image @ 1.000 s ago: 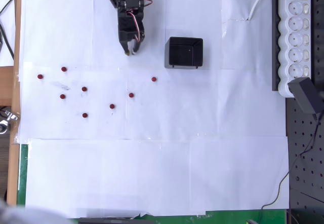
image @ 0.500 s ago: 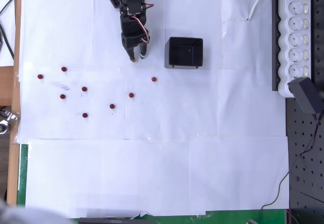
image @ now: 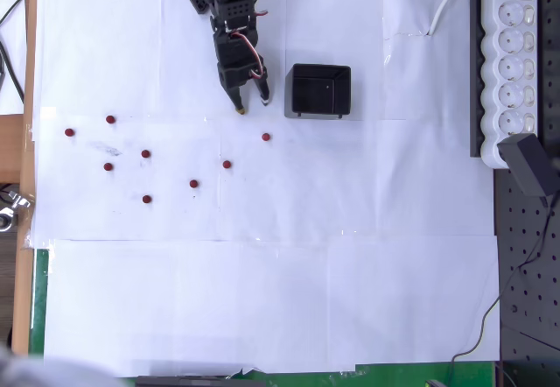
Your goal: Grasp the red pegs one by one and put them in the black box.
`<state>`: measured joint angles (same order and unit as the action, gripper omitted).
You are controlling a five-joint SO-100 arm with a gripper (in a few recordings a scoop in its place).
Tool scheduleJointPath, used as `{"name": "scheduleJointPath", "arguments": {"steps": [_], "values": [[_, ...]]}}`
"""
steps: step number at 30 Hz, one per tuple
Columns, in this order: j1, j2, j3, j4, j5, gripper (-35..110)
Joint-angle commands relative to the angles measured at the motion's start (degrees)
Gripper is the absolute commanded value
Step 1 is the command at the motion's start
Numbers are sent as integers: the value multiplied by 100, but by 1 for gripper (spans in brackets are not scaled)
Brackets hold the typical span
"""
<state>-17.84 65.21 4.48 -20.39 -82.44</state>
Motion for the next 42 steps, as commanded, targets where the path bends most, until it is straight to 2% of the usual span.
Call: {"name": "scheduleJointPath", "arguments": {"steps": [1,42], "values": [[-158,396,413,-185,-475,21],[-352,2777,2654,-668,-606,21]]}}
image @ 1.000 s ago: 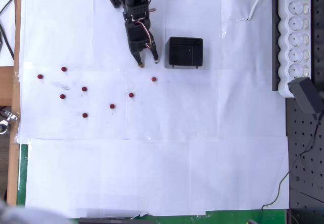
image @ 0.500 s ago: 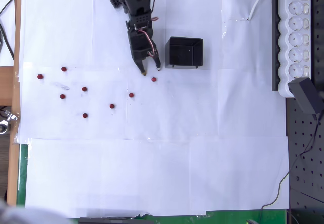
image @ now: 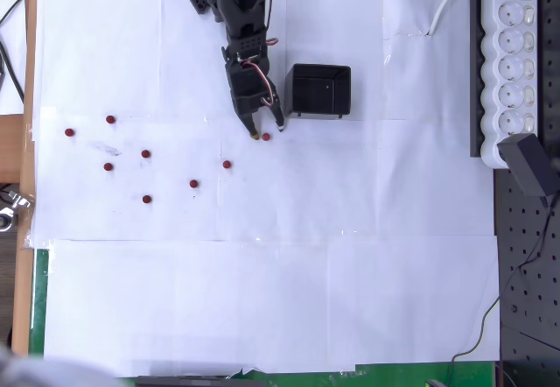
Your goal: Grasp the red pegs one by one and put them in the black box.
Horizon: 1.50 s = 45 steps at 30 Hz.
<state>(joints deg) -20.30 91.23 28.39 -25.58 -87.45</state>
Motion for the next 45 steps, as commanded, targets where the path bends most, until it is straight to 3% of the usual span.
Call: {"name": "scheduleJointPath", "arguments": {"steps": [1,13,40,42,45], "values": [[-123,202,272,-176,-105,21],[-149,343,167,-554,-18,19],[-9,299,-26,-703,26,0],[0,18,62,-343,-308,0],[-26,-721,466,1020,-1072,0]]}}
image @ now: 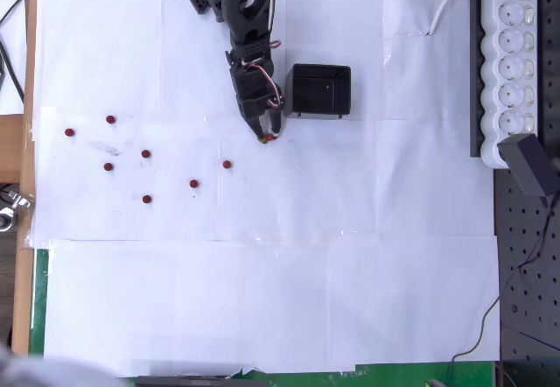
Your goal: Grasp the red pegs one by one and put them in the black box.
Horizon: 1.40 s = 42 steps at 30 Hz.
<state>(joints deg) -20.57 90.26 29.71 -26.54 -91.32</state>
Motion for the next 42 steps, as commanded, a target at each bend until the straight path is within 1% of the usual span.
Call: {"name": "scheduleJointPath", "arguments": {"steps": [1,4,7,11,16,17,20,23,28,33,38,40,42], "values": [[-35,-879,466,1538,-940,0],[-149,-1512,1116,2830,-1600,0],[-246,-1872,2180,4395,-2276,0],[-475,-2206,3568,6223,-3059,0],[-1055,-2373,5159,8376,-3841,0],[-1160,-2399,5344,8631,-3973,0],[-1415,-2426,5660,9009,-4315,0],[-1740,-2399,5669,9325,-4351,0],[-2092,-2118,5458,9290,-4412,0],[-2566,-1617,5449,9510,-4430,0],[-2558,-1371,4992,9185,-4395,0],[-2531,-1336,4746,9053,-4263,4],[-2487,-1336,4623,9009,-4236,13]]}}
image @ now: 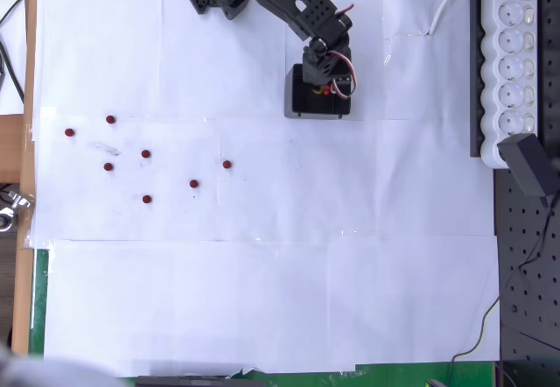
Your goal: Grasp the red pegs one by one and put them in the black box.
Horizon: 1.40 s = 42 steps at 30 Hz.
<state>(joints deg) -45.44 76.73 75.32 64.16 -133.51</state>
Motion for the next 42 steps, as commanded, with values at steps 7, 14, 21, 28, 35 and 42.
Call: {"name": "scheduleJointPath", "arguments": {"steps": [7,14,21,28,35,42], "values": [[308,-220,519,97,-97,26],[1099,-800,1854,562,35,26],[1978,-1002,765,26,1494,26],[2830,-844,-1591,-2127,3322,24],[3305,-413,-3533,-5827,4403,21],[3551,9,-3823,-6847,4720,20]]}}
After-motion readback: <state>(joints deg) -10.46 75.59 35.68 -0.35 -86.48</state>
